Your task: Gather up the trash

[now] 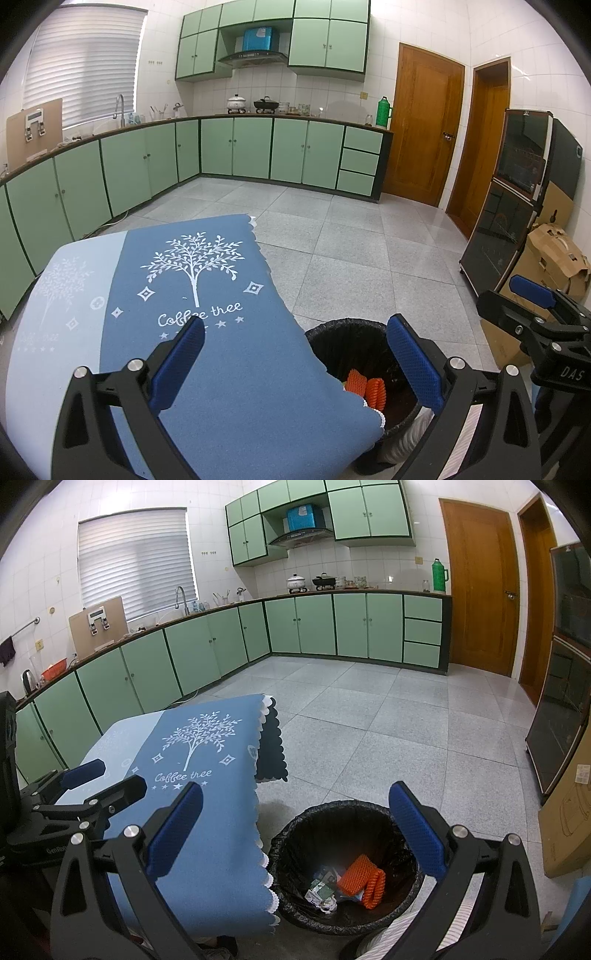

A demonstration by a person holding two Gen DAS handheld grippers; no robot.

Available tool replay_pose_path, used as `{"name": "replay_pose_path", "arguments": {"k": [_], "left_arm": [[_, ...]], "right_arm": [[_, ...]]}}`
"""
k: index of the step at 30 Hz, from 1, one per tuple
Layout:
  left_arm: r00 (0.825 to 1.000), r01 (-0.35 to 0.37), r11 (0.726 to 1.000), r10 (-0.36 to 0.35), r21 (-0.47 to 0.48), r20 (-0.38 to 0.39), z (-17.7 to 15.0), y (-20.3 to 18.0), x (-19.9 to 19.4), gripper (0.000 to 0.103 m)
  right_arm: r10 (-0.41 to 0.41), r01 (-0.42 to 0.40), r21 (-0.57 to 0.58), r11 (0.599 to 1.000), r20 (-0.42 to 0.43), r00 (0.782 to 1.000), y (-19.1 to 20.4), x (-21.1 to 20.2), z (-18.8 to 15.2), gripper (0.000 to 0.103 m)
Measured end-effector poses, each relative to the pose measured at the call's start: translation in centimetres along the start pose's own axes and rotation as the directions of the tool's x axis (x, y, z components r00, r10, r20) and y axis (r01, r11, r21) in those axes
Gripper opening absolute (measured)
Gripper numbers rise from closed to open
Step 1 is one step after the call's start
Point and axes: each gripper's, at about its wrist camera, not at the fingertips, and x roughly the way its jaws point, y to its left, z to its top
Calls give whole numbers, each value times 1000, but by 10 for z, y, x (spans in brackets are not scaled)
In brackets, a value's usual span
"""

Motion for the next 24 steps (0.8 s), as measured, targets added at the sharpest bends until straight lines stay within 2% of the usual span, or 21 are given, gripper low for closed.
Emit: {"name": "replay_pose_path", "arguments": {"k": [24], "left_arm": [[1000,0,1000,0,0,-5,-2,3,0,97]], "right_arm": [[0,0,-1,1000,-3,1000,3,0,-1,98]]}}
